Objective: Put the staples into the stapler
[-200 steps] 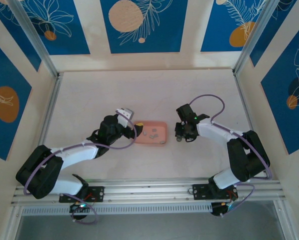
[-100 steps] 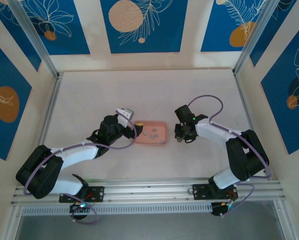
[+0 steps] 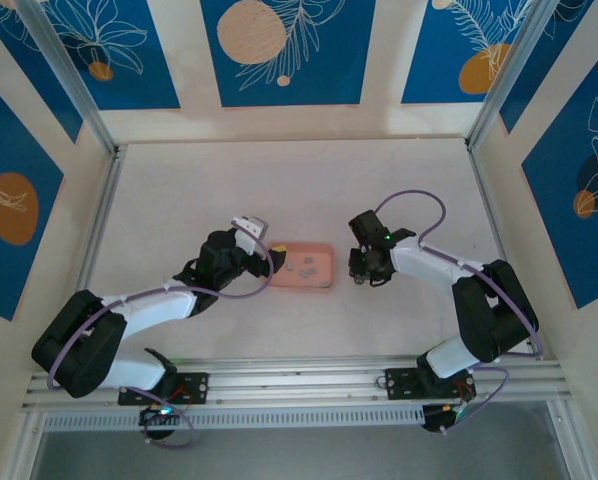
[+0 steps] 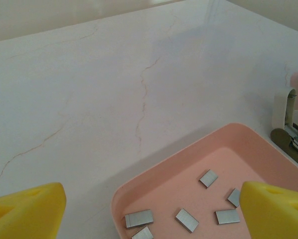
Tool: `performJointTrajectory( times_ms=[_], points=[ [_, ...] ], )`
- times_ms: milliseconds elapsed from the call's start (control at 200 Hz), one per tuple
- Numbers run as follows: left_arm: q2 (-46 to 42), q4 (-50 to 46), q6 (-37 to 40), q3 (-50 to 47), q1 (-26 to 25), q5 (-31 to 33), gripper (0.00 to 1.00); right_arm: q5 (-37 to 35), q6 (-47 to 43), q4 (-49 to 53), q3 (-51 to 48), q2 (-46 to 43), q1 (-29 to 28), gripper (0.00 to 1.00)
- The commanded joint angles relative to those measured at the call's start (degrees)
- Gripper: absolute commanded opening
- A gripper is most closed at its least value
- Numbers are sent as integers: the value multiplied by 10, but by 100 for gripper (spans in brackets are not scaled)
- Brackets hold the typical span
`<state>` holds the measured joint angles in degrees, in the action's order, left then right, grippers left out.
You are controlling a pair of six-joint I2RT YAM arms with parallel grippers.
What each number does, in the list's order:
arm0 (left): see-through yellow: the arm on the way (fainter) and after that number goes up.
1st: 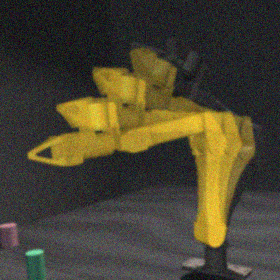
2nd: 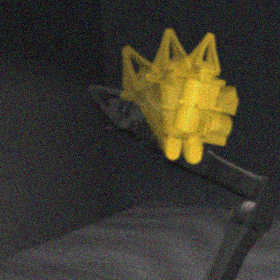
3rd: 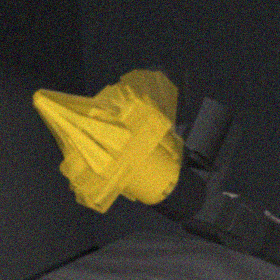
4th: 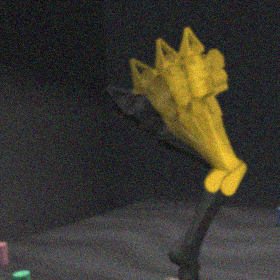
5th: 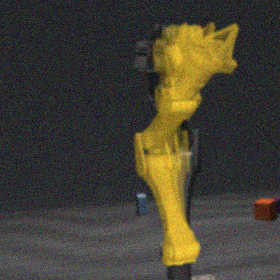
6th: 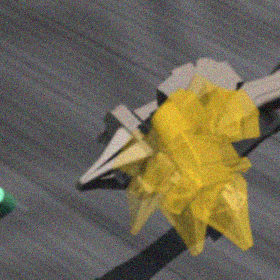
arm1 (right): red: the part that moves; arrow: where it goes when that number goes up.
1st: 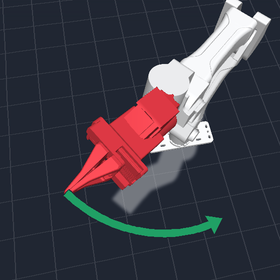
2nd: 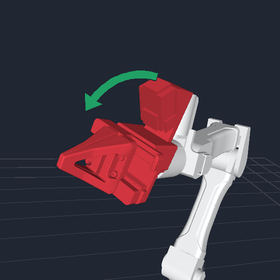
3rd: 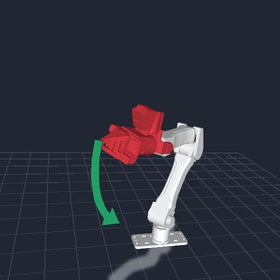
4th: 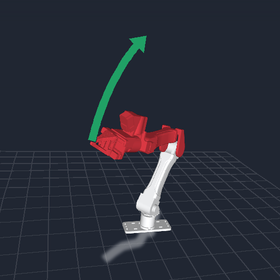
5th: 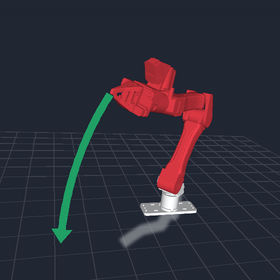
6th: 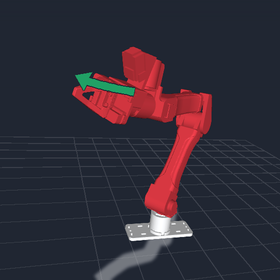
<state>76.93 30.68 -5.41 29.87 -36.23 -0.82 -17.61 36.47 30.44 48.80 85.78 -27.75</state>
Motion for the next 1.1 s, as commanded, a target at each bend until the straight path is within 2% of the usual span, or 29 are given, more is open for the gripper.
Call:
performJointTrajectory(
  times_ms=[0, 215, 485, 1095],
  points=[
    [-6, 10, 7, -5, 0, -2, 90, 9, -7, 16, 21, -33, -1, 29],
    [-8, 9, 8, -5, 1, -4, 90, 69, -14, 20, 19, -65, 41, 28],
    [-3, 13, 2, -3, 1, -8, 90, 124, -19, 15, 14, -41, 73, 23],
    [-4, 10, 3, -3, 1, -8, 90, 127, -14, 3, 4, 17, 74, 17]
  ],
)
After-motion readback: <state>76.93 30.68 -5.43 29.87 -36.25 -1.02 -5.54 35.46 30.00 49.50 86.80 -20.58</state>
